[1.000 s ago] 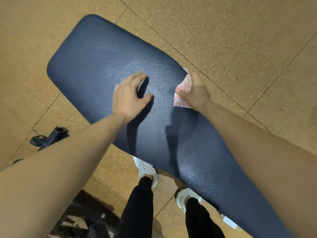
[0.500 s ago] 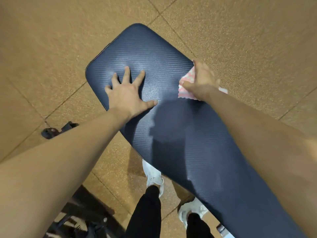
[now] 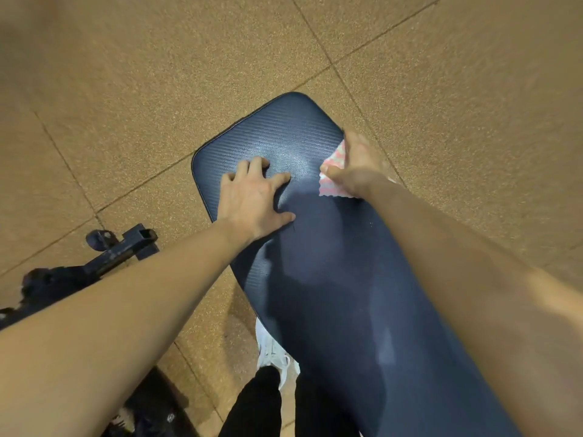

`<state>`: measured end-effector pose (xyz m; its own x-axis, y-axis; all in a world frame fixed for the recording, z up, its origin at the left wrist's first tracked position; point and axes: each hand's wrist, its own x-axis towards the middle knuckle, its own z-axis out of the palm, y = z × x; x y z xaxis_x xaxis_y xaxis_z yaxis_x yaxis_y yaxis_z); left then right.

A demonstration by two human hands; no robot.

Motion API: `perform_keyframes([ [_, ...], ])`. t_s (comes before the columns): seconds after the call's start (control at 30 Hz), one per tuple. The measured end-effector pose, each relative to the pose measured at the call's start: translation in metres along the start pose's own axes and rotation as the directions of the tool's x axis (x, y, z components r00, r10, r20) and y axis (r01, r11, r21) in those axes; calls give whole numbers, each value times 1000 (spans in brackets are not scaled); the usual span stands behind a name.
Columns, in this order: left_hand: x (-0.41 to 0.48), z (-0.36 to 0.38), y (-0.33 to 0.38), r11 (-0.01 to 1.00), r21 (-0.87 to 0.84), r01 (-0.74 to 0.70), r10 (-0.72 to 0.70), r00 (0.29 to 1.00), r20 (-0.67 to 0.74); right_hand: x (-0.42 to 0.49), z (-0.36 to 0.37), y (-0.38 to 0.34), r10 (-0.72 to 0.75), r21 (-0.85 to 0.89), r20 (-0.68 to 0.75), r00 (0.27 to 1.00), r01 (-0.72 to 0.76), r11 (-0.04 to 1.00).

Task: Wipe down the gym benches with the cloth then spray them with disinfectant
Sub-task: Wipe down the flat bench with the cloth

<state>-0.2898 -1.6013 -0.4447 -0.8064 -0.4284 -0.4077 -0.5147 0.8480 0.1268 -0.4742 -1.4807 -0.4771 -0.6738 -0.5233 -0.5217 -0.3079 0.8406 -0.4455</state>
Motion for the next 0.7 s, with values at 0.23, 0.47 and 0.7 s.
perform_keyframes([
  [0.23,16,-8,-16,983,-158,98,-110,991,-71,38,8,-23,-92,37,40,995,91,995],
  [0.47,9,0,-31,937,-182,297,-305,952,-18,66,14,-52,-144,159,57,988,133,978],
  [0.7,5,-2,-62,960,-201,197,-199,980,13,77,20,-106,-336,-166,107,936,350,922],
])
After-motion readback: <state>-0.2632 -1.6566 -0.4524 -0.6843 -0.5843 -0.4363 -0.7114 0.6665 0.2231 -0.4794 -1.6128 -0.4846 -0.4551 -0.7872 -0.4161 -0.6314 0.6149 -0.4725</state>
